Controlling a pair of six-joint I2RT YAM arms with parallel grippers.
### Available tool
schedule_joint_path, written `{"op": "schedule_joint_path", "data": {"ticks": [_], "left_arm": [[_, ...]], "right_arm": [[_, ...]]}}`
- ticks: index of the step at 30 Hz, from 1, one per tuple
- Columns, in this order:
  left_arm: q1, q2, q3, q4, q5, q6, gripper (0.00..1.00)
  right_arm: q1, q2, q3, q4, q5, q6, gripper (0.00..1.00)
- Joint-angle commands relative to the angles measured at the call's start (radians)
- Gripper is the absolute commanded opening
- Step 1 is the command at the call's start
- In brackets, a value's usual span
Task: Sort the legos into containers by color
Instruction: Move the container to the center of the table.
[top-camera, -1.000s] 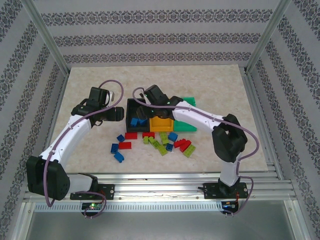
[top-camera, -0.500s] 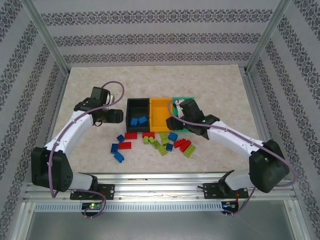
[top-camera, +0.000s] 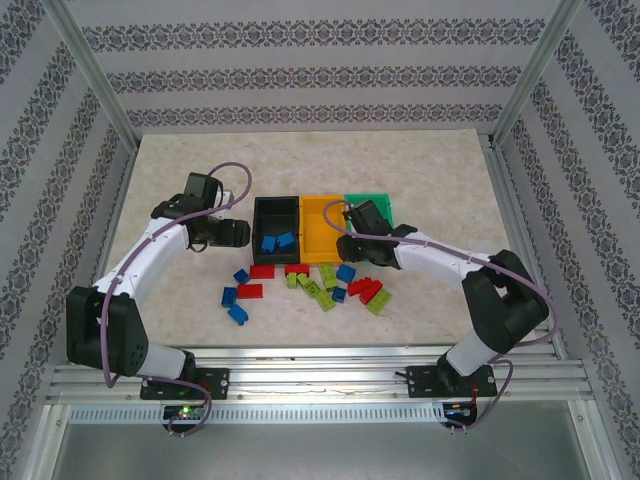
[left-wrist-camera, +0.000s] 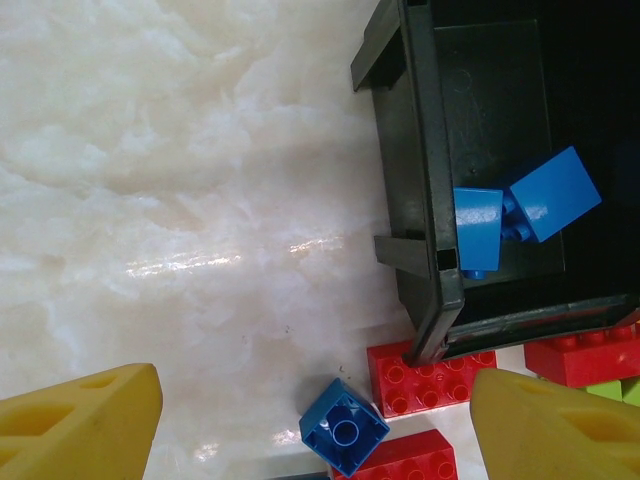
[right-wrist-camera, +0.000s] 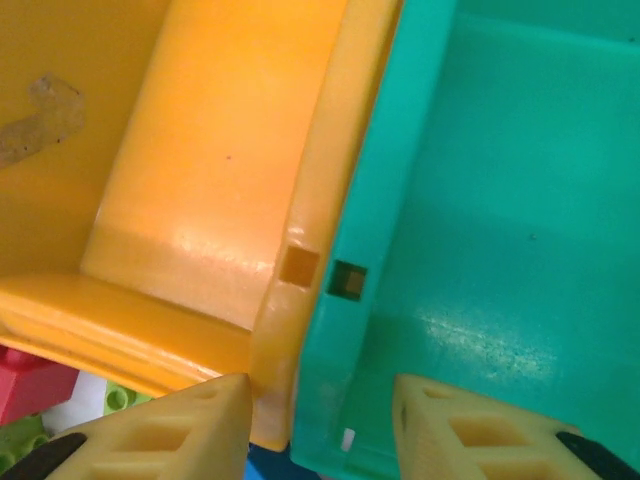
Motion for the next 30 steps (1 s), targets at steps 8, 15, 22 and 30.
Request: {"op": "schedule_joint_path", "data": {"ticks": [8, 15, 22, 30], "left_arm": [[0.009, -0.025, 0.024, -0.029, 0.028, 0.018, 0.81], [0.009, -0.042, 0.021, -0.027, 0.02, 0.019, 0.81], [0.01, -0.047, 0.014, -0.024, 0.02, 0.022, 0.81], [0.01, -0.052, 0.014, -0.026, 0.025, 0.021, 0.81]], "right_arm": [[-0.009, 0.128, 0.105, 0.049, 0.072, 0.081, 0.29], [-0.009, 0.256, 0.197, 0.101, 0.043, 0.142, 0.23], [-0.014, 0.29, 0.227, 0.177, 0.095, 0.209, 0.2], [0.015, 0.211, 0.219, 0.167, 0.083, 0.174, 0.48]]}}
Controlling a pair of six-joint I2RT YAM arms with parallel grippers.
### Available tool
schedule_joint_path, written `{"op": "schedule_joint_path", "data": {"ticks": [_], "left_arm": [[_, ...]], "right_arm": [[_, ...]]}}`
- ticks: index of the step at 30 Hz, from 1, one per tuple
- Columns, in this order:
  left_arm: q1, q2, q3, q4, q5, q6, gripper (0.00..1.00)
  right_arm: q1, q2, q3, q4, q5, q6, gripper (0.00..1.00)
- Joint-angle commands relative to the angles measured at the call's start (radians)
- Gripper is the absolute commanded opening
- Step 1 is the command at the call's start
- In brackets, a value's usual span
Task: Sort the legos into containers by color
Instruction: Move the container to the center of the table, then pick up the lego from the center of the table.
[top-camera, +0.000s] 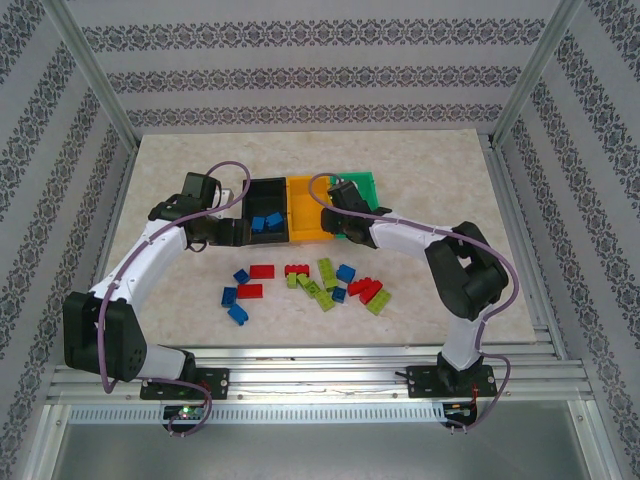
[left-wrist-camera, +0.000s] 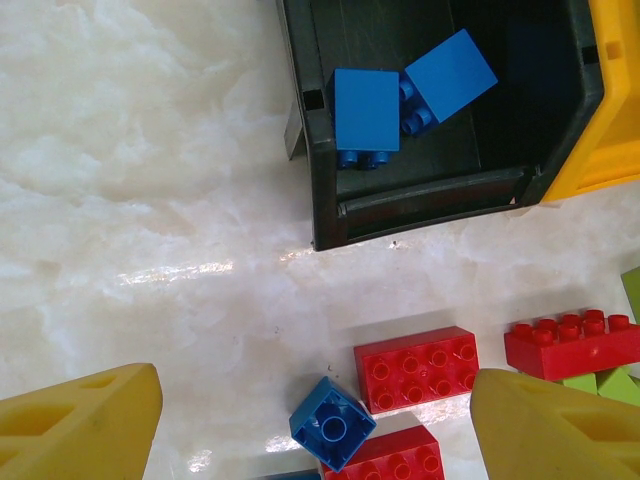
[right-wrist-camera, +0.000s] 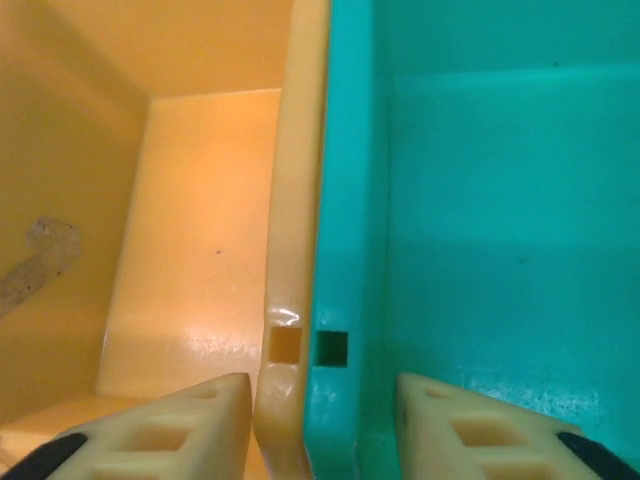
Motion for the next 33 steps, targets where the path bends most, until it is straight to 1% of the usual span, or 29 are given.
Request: {"op": "schedule_joint_path", "data": {"ticks": [1, 4, 9, 11, 14, 17, 20, 23, 25, 27, 29, 31, 33], "left_arm": [[0.009, -0.027, 0.012, -0.027, 0.004, 0.022, 0.81], [0.01, -0.031, 0.012, -0.027, 0.005, 0.025, 0.81], [0.01, -0.035, 0.013, -0.043, -0.002, 0.032, 0.81], [0.008, -0.037, 0.013, -0.053, -0.001, 0.031, 0.81], [0.008, -0.011, 0.047, -0.11, 0.037, 0.004, 0.8], [0.008, -0.001, 0.048, -0.146, 0.104, -0.021, 0.78], [0.008, 0.005, 0.03, -0.193, 0.117, -0.027, 0.74], [0.008, 0.015, 0.002, -0.266, 0.113, -0.006, 0.71], [0.0, 0.03, 0.0, -0.286, 0.074, -0.012, 0.68], [-0.008, 0.056, 0.007, -0.291, 0.105, -0.016, 0.68], [-0.01, 0.095, 0.02, -0.298, 0.128, -0.024, 0.66], [-0.016, 0.13, 0.03, -0.309, 0.113, -0.01, 0.66], [-0.026, 0.171, 0.044, -0.334, 0.088, 0.035, 0.66]], "right_arm": [[0.016, -0.072, -0.01, -0.013, -0.018, -0.016, 0.51], [0.014, -0.15, -0.028, -0.044, -0.039, -0.061, 0.54], [0.011, -0.289, -0.101, -0.092, -0.061, -0.136, 0.55], [0.007, -0.355, -0.168, -0.087, -0.074, -0.167, 0.55], [0.002, -0.45, -0.279, -0.071, -0.034, -0.215, 0.56], [-0.005, -0.531, -0.385, -0.051, -0.003, -0.246, 0.56], [-0.009, -0.608, -0.512, 0.028, 0.026, -0.265, 0.56], [-0.016, -0.661, -0.598, 0.109, 0.037, -0.242, 0.56], [-0.016, -0.688, -0.614, 0.135, 0.046, -0.245, 0.56], [-0.018, -0.704, -0.629, 0.165, 0.051, -0.243, 0.56], [-0.018, -0.717, -0.639, 0.175, 0.05, -0.245, 0.56], [-0.018, -0.729, -0.647, 0.171, 0.055, -0.247, 0.56], [-0.018, -0.75, -0.655, 0.168, 0.059, -0.246, 0.56]]}}
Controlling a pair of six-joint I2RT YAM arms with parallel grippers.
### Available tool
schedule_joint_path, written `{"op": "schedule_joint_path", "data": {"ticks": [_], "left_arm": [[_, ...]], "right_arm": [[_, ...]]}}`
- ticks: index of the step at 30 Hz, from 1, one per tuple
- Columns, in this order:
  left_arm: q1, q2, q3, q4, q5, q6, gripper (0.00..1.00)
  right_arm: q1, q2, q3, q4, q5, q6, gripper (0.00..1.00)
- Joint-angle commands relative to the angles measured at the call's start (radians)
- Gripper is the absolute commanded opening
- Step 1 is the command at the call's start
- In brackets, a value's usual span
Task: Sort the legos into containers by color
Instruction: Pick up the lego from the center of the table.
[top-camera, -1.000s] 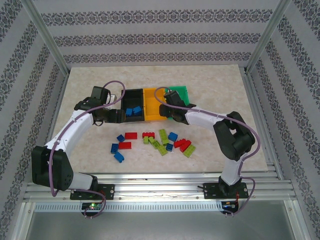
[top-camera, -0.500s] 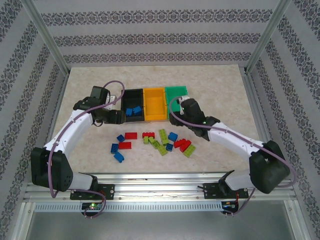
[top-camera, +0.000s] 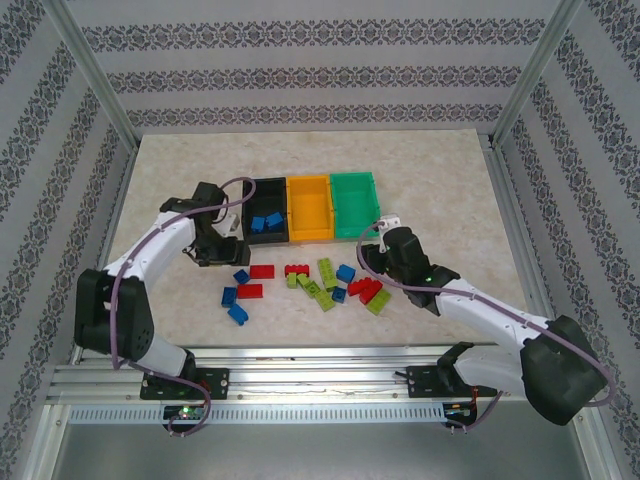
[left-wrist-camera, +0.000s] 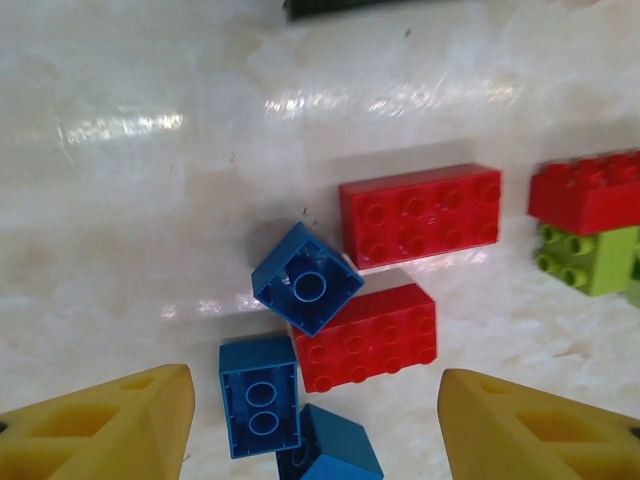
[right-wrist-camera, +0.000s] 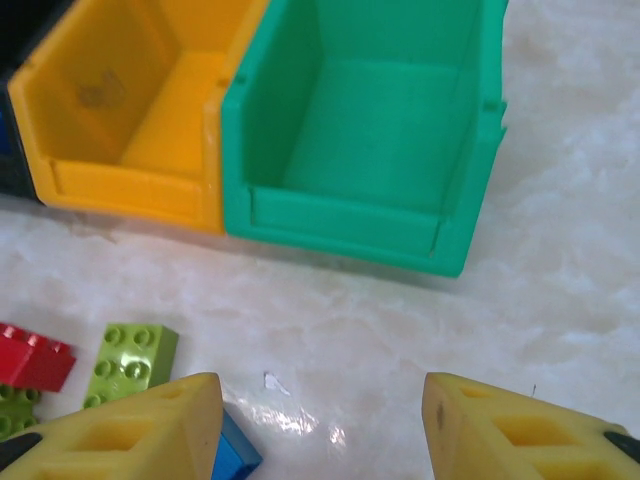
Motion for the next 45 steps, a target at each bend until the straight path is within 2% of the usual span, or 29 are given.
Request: {"op": "schedule_joint_path", "data": {"ticks": [1, 8, 12, 18, 30, 33, 37, 40, 45], "left_arm": [[-0.022, 0.058, 0.033, -0.098, -0.016, 0.064, 0.67], [-0.042, 0.151, 0.063, -0.091, -0.067, 0.085, 0.67], [-0.087, 0.208, 0.078, -0.078, -0.074, 0.086, 0.71], [-0.12, 0.307, 0.103, -0.096, -0.158, 0.09, 0.72], [-0.12, 0.322, 0.09, -0.058, -0.211, 0.085, 0.68], [-0.12, 0.339, 0.101, -0.062, -0.21, 0.083, 0.61], [-0.12, 0.329, 0.094, -0.04, -0.184, 0.084, 0.57], [-0.12, 0.324, 0.1, -0.041, -0.166, 0.079, 0.45], [-0.119, 0.219, 0.089, -0.013, -0.161, 0.059, 0.38]], "right_arm": [[-0.011, -0.039, -0.032, 0.045, 0.034, -0.012, 0.56], [-0.012, -0.07, -0.048, 0.054, 0.036, -0.01, 0.56], [-0.012, -0.067, -0.048, 0.053, 0.042, -0.012, 0.57], [-0.012, -0.059, -0.045, 0.052, 0.046, -0.015, 0.57], [-0.012, -0.052, -0.046, 0.066, 0.04, -0.013, 0.58], [-0.012, -0.055, -0.043, 0.058, 0.035, -0.013, 0.58], [-0.012, -0.056, -0.048, 0.065, 0.045, -0.015, 0.58], [-0.012, -0.064, -0.045, 0.058, 0.037, -0.016, 0.58], [-0.012, -0.07, -0.047, 0.053, 0.05, -0.018, 0.58]]}}
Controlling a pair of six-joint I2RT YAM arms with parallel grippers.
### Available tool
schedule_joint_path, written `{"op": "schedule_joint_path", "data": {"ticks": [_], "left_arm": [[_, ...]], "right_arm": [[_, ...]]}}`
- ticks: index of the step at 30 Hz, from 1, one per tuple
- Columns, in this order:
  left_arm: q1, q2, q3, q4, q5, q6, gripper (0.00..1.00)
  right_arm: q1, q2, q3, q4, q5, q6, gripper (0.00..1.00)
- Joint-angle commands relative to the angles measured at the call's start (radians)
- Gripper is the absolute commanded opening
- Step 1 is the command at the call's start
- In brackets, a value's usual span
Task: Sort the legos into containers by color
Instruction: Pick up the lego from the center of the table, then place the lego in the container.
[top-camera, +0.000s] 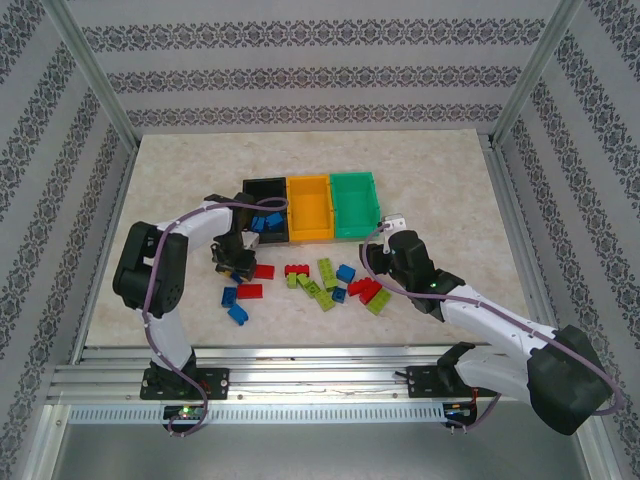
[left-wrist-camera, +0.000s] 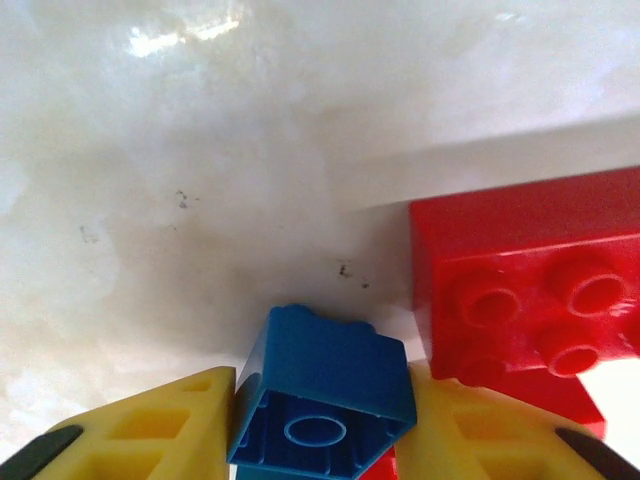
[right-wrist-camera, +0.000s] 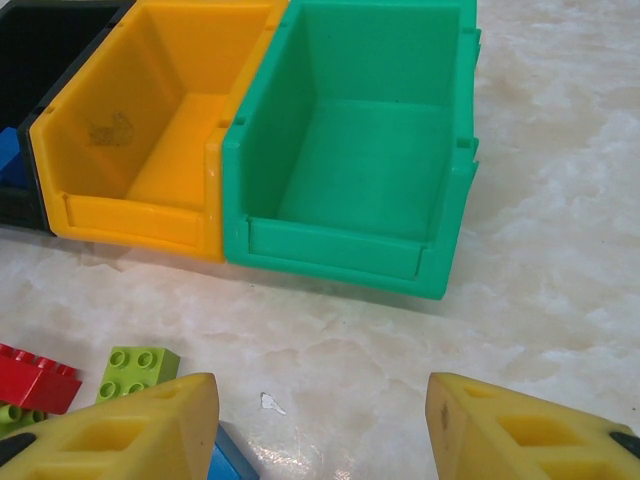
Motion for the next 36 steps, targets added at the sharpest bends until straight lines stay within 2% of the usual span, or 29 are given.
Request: {"op": "schedule_joint_path", "data": {"ticks": [1, 6, 9, 15, 19, 22, 28, 33, 36], "left_arm": [[-0.002, -0.111, 0.003, 0.024, 0.012, -0.022, 0.38], [-0.002, -0.269, 0.001, 0.095, 0.038, -0.052, 0.33], [-0.002, -0.269, 0.062, 0.115, 0.049, -0.073, 0.34], [-0.002, -0.095, 0.303, 0.085, 0.057, -0.098, 0.36], [-0.002, 0.049, 0.476, 0.033, 0.014, -0.069, 0.39], [-0.002, 0.12, 0.572, -0.023, -0.013, -0.059, 0.53], [-0.002, 0.058, 0.498, 0.044, -0.039, -0.049, 0.7], [-0.001, -0.03, 0.377, 0.149, -0.065, -0.03, 0.73], [0.001, -0.055, 0.37, 0.151, -0.066, -0.025, 0.73]], "right_arm": [[-0.013, -0.021, -0.007, 0.009, 0.023, -0.015, 0.58], [-0.012, -0.017, -0.012, 0.016, 0.029, -0.013, 0.58], [-0.011, -0.016, -0.008, 0.016, 0.013, -0.013, 0.57], [-0.011, -0.012, -0.008, 0.017, 0.008, -0.009, 0.58], [-0.01, 0.015, -0.007, 0.031, -0.012, 0.0, 0.58], [-0.007, 0.06, -0.003, 0.056, -0.061, 0.026, 0.57], [0.019, 0.184, 0.063, 0.043, -0.116, 0.043, 0.57], [0.025, 0.25, 0.098, 0.033, -0.2, 0.071, 0.57], [0.031, 0.299, 0.145, -0.024, -0.237, 0.058, 0.57]]}}
